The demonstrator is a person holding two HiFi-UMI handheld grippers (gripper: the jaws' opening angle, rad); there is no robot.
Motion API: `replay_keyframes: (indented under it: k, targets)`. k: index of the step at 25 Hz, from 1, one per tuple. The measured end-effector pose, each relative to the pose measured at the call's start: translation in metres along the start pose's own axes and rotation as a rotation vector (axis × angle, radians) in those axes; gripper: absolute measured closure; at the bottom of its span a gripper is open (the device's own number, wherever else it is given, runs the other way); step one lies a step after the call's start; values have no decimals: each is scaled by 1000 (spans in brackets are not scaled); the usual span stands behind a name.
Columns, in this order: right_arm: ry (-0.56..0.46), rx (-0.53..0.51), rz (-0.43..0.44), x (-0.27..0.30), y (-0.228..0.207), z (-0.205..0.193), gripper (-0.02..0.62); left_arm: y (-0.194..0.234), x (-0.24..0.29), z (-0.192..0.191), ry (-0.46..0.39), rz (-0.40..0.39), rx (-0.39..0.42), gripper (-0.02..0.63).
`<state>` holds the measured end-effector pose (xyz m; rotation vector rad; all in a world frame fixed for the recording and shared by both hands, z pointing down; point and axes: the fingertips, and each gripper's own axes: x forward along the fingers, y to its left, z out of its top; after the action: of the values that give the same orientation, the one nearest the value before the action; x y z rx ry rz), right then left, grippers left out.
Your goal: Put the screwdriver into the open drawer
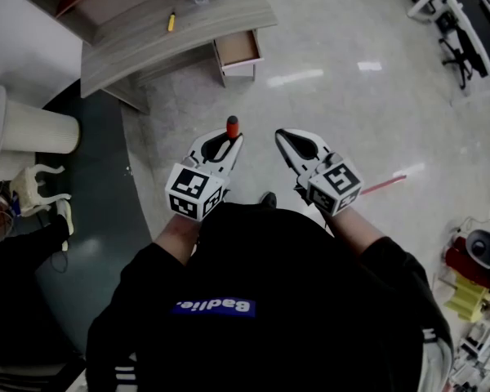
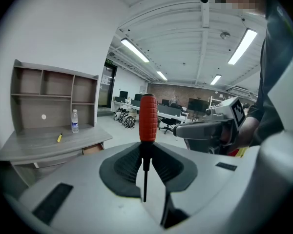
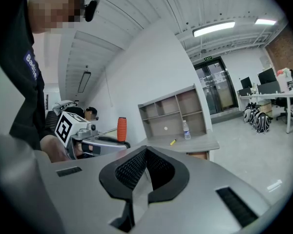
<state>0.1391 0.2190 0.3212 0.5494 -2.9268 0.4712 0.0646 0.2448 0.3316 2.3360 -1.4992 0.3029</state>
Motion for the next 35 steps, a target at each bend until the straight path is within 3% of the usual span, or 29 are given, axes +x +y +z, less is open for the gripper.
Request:
replay_keyframes:
  k: [7,15,35]
  targets:
    - [-15,43,-14,-9,-27,6,568,3,15,12,-28,56,-5,545]
    - [-20,16,-42,12,-55,14,568,35,42,24,-44,46,0,545]
    - [33,56,-277,207,-155,63,568,246,140,60,51,-118,78,545]
